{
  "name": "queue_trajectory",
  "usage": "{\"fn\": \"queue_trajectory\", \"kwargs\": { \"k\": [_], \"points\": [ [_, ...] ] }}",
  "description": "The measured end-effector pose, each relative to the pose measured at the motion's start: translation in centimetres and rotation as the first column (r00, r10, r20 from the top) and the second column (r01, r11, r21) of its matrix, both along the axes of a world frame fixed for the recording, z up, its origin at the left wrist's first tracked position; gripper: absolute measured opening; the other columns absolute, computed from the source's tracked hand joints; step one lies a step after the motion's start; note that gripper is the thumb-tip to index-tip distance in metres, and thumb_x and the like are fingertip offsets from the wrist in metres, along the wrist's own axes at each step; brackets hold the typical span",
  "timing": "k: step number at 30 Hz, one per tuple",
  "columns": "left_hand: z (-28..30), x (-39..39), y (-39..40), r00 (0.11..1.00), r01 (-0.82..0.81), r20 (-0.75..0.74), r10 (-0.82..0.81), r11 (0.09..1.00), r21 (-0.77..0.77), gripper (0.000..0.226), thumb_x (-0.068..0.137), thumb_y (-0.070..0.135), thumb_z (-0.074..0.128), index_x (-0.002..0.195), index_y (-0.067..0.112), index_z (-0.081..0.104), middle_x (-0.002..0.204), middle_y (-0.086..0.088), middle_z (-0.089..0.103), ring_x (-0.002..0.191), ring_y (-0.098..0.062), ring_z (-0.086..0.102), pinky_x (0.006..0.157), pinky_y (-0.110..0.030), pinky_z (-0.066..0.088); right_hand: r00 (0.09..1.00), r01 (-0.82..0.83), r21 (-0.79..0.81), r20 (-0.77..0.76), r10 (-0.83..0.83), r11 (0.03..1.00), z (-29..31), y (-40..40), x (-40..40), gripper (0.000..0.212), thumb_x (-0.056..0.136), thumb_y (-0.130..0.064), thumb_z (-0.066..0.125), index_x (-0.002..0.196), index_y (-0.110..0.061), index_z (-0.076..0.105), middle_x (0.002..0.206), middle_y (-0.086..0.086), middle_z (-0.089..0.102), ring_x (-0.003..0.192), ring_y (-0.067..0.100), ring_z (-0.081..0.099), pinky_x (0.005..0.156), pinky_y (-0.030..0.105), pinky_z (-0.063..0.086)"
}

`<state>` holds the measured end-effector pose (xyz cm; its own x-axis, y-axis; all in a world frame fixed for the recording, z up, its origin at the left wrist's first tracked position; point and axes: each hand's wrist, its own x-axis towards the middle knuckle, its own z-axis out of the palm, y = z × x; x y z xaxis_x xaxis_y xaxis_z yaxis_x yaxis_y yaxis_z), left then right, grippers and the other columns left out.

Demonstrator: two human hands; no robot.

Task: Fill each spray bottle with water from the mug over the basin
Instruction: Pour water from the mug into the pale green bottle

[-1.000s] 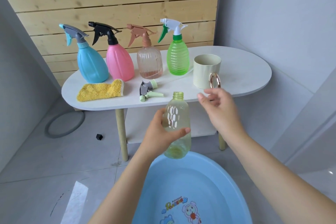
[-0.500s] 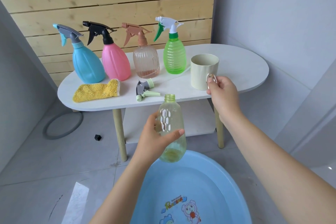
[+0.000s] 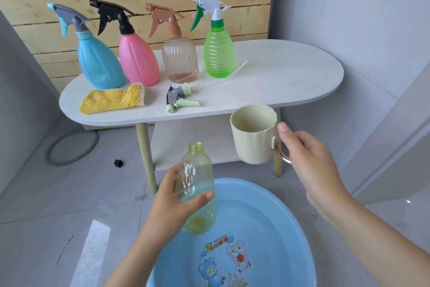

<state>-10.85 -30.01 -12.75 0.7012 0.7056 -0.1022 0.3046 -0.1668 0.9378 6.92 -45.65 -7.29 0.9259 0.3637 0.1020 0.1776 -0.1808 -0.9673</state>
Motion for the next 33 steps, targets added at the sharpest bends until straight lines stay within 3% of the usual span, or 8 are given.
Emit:
{"fn": "queue_trajectory", "kwargs": {
  "k": [4,7,10,14,19,24,28,33],
  "points": [
    [-2.5,-0.7,0.2,0.999,-0.012,-0.049,0.012,1.000,-0.002,0.066,0.062,0.030,0.085,0.113,0.043,0.045,0.108,0.018,0.058,0.101,0.011,0.052,0.074,-0.010,0.042,0.994,-0.064,-0.156,-0.101,0.049,0.986,-4.8,-0.1,-0.5,0.052,0.084,-0.053,0.058,0.056,-0.015,0.037,0.048,-0.009,0.035,0.047,0.007,0.033,0.045,0.019,0.023],
    [-5.4,-1.3,0.2,0.995,0.004,-0.101,-0.004,1.000,0.006,0.065,0.068,0.019,0.084,0.104,0.049,0.040,0.107,0.025,0.050,0.096,0.024,0.045,0.070,-0.003,0.038,0.974,-0.126,-0.287,-0.216,0.064,0.950,-9.1,0.4,-0.6,0.055,0.077,-0.063,0.062,0.059,-0.017,0.037,0.058,0.000,0.042,0.060,0.017,0.044,0.059,0.031,0.027],
    [-8.1,-1.9,-0.1,0.985,-0.001,-0.170,-0.009,0.998,-0.056,0.069,0.066,0.023,0.087,0.111,0.043,0.039,0.108,0.013,0.052,0.104,0.000,0.051,0.070,-0.011,0.040,0.968,-0.171,-0.422,-0.238,0.074,0.890,-12.0,0.8,-0.8,0.060,0.071,-0.069,0.062,0.054,-0.018,0.035,0.059,0.000,0.050,0.059,0.019,0.047,0.060,0.032,0.030],
    [-11.2,-2.9,-0.5,0.965,-0.004,-0.260,-0.025,0.994,-0.110,0.085,0.052,0.041,0.084,0.121,0.037,0.035,0.118,0.002,0.055,0.113,-0.011,0.053,0.082,-0.026,0.045,0.974,-0.225,-0.669,-0.177,0.143,0.708,-14.1,1.3,-0.9,0.060,0.069,-0.076,0.057,0.062,-0.017,0.046,0.064,0.000,0.056,0.059,0.017,0.050,0.059,0.030,0.033],
    [-13.2,-4.1,-1.0,0.949,-0.004,-0.314,-0.034,0.993,-0.118,0.076,0.064,0.030,0.087,0.119,0.037,0.035,0.119,0.004,0.055,0.113,-0.006,0.052,0.077,-0.021,0.044,0.956,-0.265,-0.824,-0.158,0.247,0.501,-16.8,1.6,-1.3,0.056,0.074,-0.070,0.055,0.057,-0.020,0.036,0.058,-0.004,0.043,0.060,0.016,0.046,0.068,0.031,0.031],
    [-14.0,-4.4,-1.6,0.934,0.011,-0.354,-0.050,0.994,-0.111,0.079,0.065,0.030,0.085,0.125,0.034,0.034,0.121,0.005,0.053,0.112,-0.007,0.052,0.067,-0.012,0.042,0.937,-0.157,-0.923,-0.028,0.347,0.351,-18.1,1.3,-1.8,0.056,0.076,-0.064,0.052,0.049,-0.018,0.034,0.050,-0.005,0.037,0.051,0.014,0.039,0.066,0.031,0.024],
    [-14.8,-4.5,-2.0,0.931,0.020,-0.359,-0.062,0.993,-0.120,0.080,0.065,0.032,0.085,0.123,0.037,0.031,0.122,0.004,0.052,0.110,-0.008,0.052,0.068,-0.013,0.042,0.897,-0.028,-0.957,0.103,0.430,0.288,-19.1,1.0,-2.3,0.054,0.075,-0.067,0.048,0.050,-0.019,0.044,0.054,-0.005,0.047,0.066,0.016,0.044,0.075,0.031,0.024],
    [-15.4,-4.7,-2.3,0.924,0.029,-0.374,-0.079,0.990,-0.138,0.080,0.066,0.032,0.085,0.125,0.036,0.030,0.124,0.003,0.050,0.113,-0.009,0.050,0.073,-0.018,0.042,0.797,-0.014,-0.981,0.105,0.594,0.191,-20.7,0.5,-2.9,0.048,0.084,-0.060,0.042,0.058,-0.019,0.046,0.058,-0.005,0.045,0.083,0.019,0.045,0.084,0.032,0.028]
  ]
}}
